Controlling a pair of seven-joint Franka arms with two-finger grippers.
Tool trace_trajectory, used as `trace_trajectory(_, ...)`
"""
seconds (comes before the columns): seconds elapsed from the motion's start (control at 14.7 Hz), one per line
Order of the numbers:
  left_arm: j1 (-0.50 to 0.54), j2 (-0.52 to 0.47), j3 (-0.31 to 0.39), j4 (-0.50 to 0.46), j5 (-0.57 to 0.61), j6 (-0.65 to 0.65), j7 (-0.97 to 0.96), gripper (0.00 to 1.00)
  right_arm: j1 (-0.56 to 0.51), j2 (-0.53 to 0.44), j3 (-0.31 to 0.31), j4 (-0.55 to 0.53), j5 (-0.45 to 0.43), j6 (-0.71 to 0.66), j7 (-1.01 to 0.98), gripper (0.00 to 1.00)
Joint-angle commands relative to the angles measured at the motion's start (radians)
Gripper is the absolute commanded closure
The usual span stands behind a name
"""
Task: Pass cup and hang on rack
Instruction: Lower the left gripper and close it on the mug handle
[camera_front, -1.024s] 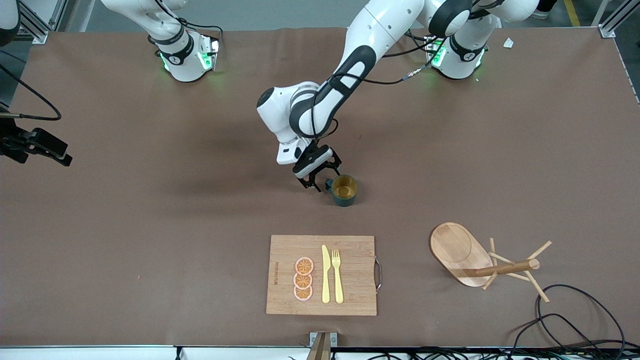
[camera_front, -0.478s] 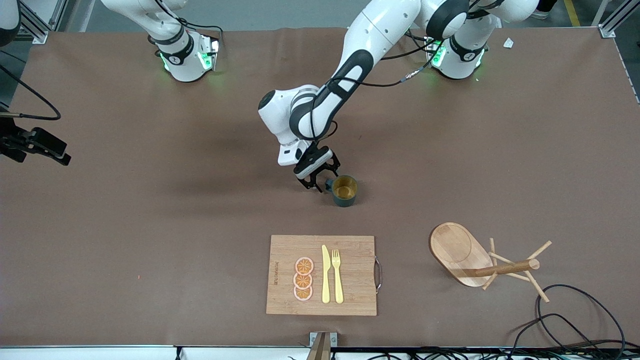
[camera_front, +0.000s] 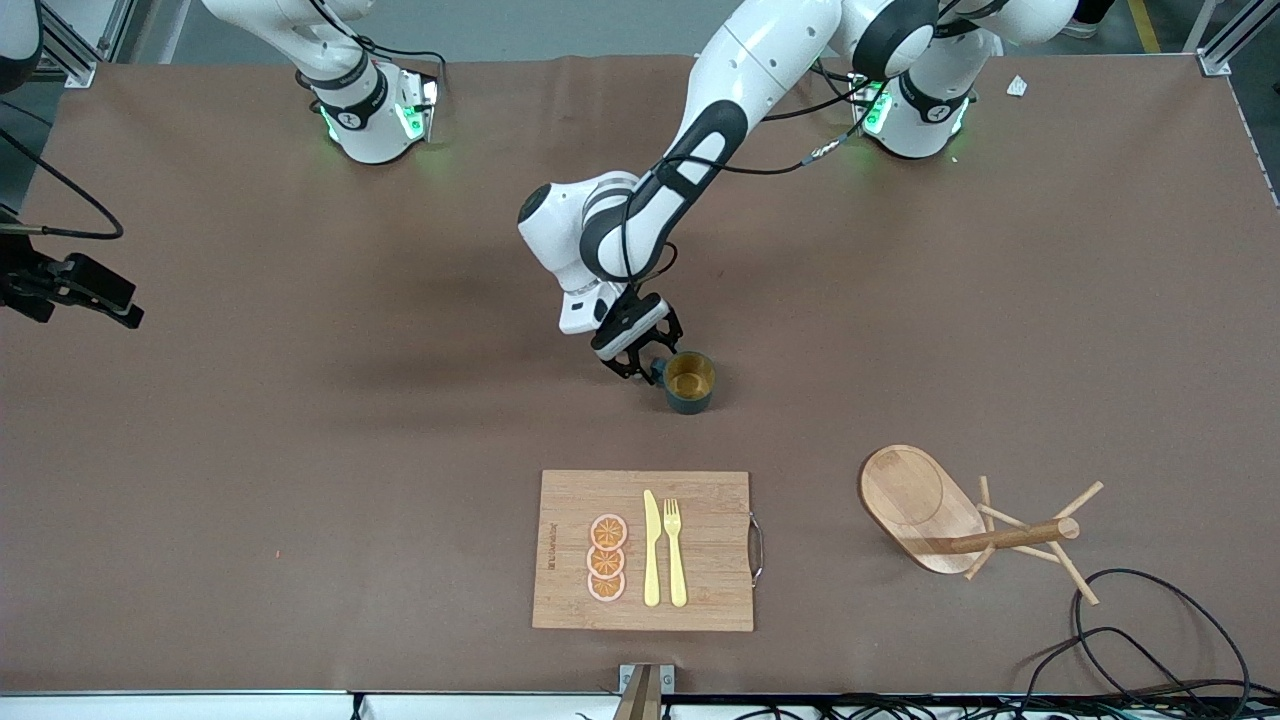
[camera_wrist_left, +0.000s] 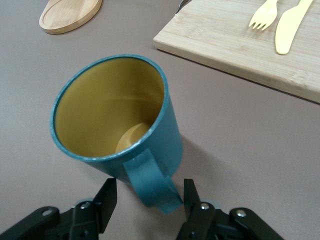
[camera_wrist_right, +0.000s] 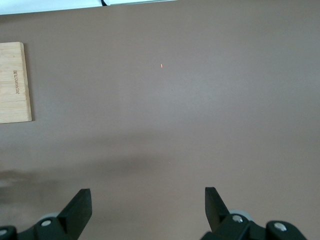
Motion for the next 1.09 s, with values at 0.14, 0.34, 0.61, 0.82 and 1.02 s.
trace_trajectory(0.14,-0.008,0.000,0.006,0.010,0.014,-0.036,-0.012,0.64,0.000,-0.023,0.005,-0.015,-0.024,-0.008,-0.006,0.00)
trace_trajectory(0.34,-0.008,-0.001,0.006,0.009,0.011,-0.042,-0.010,0.68,0.000,-0.024,0.005,-0.017,-0.022,-0.010,-0.005,0.00)
trace_trajectory(0.61,-0.008,-0.004,0.005,0.009,0.008,-0.044,-0.010,0.88,0.000,-0.024,0.005,-0.017,-0.021,-0.011,-0.006,0.00)
trace_trajectory(0.82,-0.007,-0.015,0.005,0.009,0.008,-0.044,-0.004,0.95,0.000,-0.024,0.005,-0.017,-0.022,-0.011,-0.006,0.00)
trace_trajectory(1.02,0.001,-0.041,0.003,0.009,0.003,-0.044,0.002,0.96,0.000,-0.024,0.005,-0.014,-0.022,-0.011,-0.006,0.00)
